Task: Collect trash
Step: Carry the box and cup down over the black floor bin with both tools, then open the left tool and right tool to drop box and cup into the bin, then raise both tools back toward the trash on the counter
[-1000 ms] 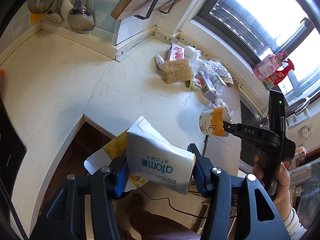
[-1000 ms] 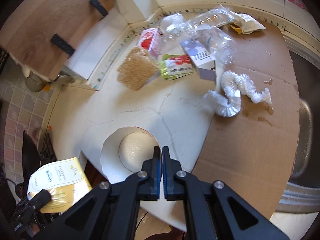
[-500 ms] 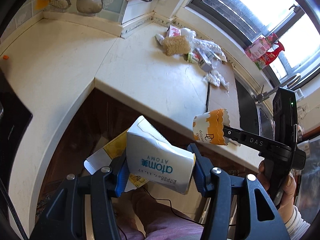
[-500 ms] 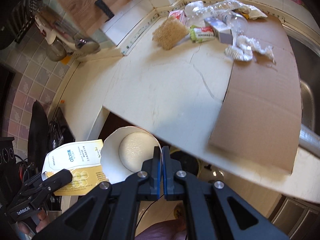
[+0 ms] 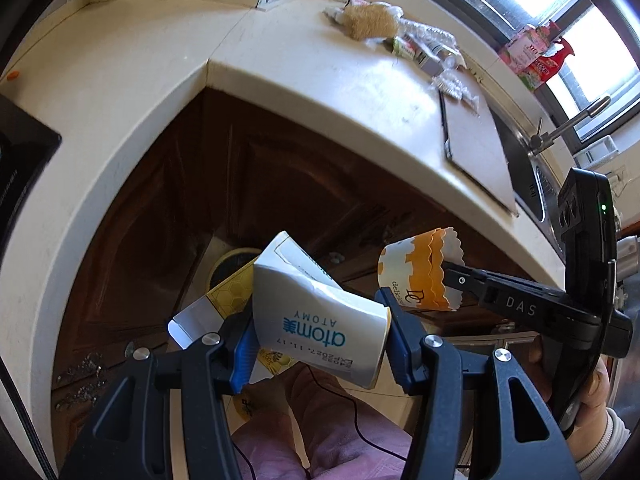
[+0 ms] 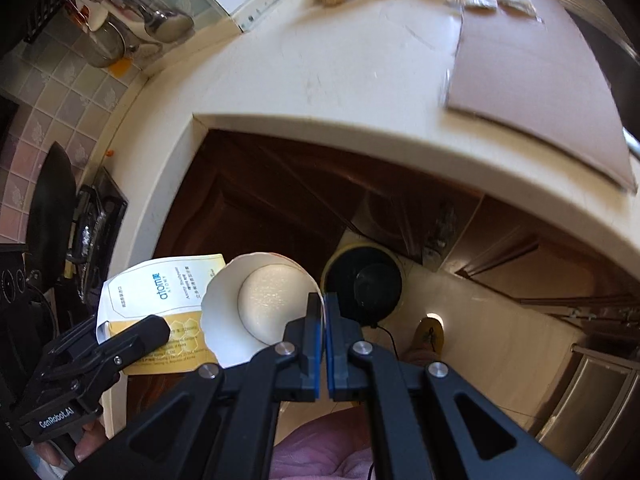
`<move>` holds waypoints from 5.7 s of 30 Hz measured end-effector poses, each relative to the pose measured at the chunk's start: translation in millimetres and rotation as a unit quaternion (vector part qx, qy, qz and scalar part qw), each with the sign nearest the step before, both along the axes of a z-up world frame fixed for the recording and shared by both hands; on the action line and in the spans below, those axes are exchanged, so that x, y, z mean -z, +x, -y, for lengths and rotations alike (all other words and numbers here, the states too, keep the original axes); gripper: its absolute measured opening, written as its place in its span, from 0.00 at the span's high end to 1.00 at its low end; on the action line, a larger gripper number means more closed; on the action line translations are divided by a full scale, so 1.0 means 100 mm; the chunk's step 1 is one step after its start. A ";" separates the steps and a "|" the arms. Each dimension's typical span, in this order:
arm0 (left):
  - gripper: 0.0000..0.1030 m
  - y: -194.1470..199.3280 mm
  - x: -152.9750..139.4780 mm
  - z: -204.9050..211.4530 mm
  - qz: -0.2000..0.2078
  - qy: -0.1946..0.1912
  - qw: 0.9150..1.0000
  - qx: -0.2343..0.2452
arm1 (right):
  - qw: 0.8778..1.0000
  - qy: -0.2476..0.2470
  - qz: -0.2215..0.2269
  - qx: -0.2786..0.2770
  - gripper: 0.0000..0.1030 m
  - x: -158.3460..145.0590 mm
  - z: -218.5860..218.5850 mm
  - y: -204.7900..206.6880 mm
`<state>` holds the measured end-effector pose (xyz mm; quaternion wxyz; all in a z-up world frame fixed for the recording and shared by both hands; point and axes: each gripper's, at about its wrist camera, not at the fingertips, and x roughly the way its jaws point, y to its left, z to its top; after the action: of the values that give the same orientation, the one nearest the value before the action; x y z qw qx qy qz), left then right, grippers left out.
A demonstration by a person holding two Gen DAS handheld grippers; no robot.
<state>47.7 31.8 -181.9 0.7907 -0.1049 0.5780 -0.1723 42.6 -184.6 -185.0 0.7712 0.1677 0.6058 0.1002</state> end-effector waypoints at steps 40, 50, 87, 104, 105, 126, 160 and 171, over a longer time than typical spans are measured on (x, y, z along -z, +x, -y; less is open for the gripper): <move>0.49 -0.38 -0.15 -0.03 0.047 0.004 0.999 0.006 | 1.000 0.014 0.015 0.007 0.99 -0.12 -0.13 -0.20; 0.49 -0.63 -0.56 -0.04 0.057 -0.003 0.998 0.021 | 0.999 0.030 0.028 0.007 0.99 -0.43 -0.18 -0.45; 0.38 0.44 3.13 0.04 -0.018 0.091 0.995 0.031 | 0.993 -0.067 -0.085 0.037 0.98 3.12 -0.37 0.30; 0.29 0.25 3.83 -0.29 -0.049 0.118 0.992 0.005 | 0.985 -0.048 -0.167 0.013 0.79 4.18 -0.67 0.75; 0.29 0.24 3.83 -0.30 -0.049 0.117 0.992 0.004 | 0.985 -0.045 -0.168 0.015 0.75 4.21 -0.68 0.78; 0.29 0.07 2.52 -0.45 -0.021 0.071 0.996 -0.046 | 0.994 -0.057 -0.089 -0.006 0.69 2.74 -0.49 0.22; 0.12 0.25 -1.76 1.11 0.182 -0.004 0.980 0.077 | 0.969 -0.107 0.206 0.091 0.49 -1.72 1.07 -0.14; 0.02 1.34 -1.88 1.49 0.200 0.039 0.978 0.045 | 0.973 -0.084 0.184 0.114 0.49 -1.92 1.91 0.82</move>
<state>182.0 -117.6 6.2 0.8851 -0.0118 0.4190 -0.2024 124.4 -375.7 7.0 0.8871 0.1489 0.4368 -0.0107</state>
